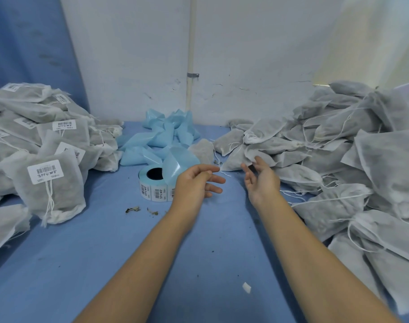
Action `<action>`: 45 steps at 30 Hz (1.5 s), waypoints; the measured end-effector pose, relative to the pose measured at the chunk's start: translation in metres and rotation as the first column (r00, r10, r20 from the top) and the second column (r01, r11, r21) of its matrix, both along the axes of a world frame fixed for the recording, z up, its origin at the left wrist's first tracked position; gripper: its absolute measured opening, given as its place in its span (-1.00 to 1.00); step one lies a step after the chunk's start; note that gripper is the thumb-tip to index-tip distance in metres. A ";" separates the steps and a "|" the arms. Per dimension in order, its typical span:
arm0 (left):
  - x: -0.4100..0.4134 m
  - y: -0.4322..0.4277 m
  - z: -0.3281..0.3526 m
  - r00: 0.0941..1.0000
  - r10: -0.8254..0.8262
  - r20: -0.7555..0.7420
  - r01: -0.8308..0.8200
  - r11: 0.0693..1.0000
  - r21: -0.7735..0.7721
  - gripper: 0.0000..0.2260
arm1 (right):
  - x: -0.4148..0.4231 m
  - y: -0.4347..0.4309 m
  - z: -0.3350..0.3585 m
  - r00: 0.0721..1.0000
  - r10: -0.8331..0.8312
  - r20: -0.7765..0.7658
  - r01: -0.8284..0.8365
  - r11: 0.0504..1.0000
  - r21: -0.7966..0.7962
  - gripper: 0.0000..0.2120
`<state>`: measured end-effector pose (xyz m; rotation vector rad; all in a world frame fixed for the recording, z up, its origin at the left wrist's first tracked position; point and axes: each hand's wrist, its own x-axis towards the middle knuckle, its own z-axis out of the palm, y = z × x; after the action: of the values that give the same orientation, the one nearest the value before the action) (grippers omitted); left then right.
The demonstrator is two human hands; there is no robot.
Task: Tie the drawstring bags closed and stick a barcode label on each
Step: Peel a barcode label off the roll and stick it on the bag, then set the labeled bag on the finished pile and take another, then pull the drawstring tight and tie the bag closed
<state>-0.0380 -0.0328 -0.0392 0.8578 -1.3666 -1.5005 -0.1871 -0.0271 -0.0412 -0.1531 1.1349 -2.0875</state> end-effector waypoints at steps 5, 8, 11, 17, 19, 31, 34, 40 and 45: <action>0.001 0.005 -0.001 1.000 -0.003 -0.013 0.003 0.999 0.039 -0.77 | 0.023 0.016 -0.003 0.903 -0.207 -0.377 0.244 0.968 0.052 -0.79; 0.001 0.008 -0.002 0.999 -0.034 -0.029 0.037 0.993 0.108 -0.83 | 0.038 0.028 -0.005 0.784 -0.269 -0.559 0.332 0.943 0.011 -0.73; 0.002 0.011 -0.004 0.996 -0.054 -0.071 0.065 0.986 0.152 -0.88 | 0.055 0.036 -0.006 0.662 -0.229 -0.714 0.275 0.960 -0.053 -0.75; 0.005 0.013 -0.010 0.987 -0.047 -0.156 0.065 0.991 0.114 -0.80 | 0.083 0.052 -0.013 0.428 -0.106 -0.897 0.087 0.993 -0.076 -0.78; 0.009 0.014 -0.010 0.979 -0.012 -0.202 0.037 0.992 0.118 -0.88 | 0.086 0.052 -0.013 0.537 -0.127 -0.834 0.025 0.991 -0.135 -0.80; 0.019 0.016 -0.020 0.939 -0.088 -0.333 0.171 0.959 0.227 -0.72 | 0.056 0.051 -0.030 0.239 0.185 -0.953 0.086 0.974 0.210 -0.61; 0.020 0.014 -0.023 0.935 0.011 -0.355 0.070 0.974 0.216 -0.74 | 0.057 0.049 -0.027 0.570 0.157 -0.807 0.001 0.981 0.192 -0.81; 0.016 0.016 -0.024 0.981 0.017 -0.193 0.004 0.994 0.111 -0.69 | 0.056 0.047 -0.017 0.927 0.139 -0.348 -0.119 0.990 0.077 -0.93; 0.012 0.021 -0.026 0.993 -0.100 -0.069 0.104 0.993 0.051 -0.85 | 0.058 0.049 -0.015 0.955 0.158 -0.250 -0.152 0.987 0.044 -0.91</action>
<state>-0.0257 -0.0113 -0.0654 0.7747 -1.3435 -1.6366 -0.1293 0.0216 -0.0565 -0.4938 1.2546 -1.9520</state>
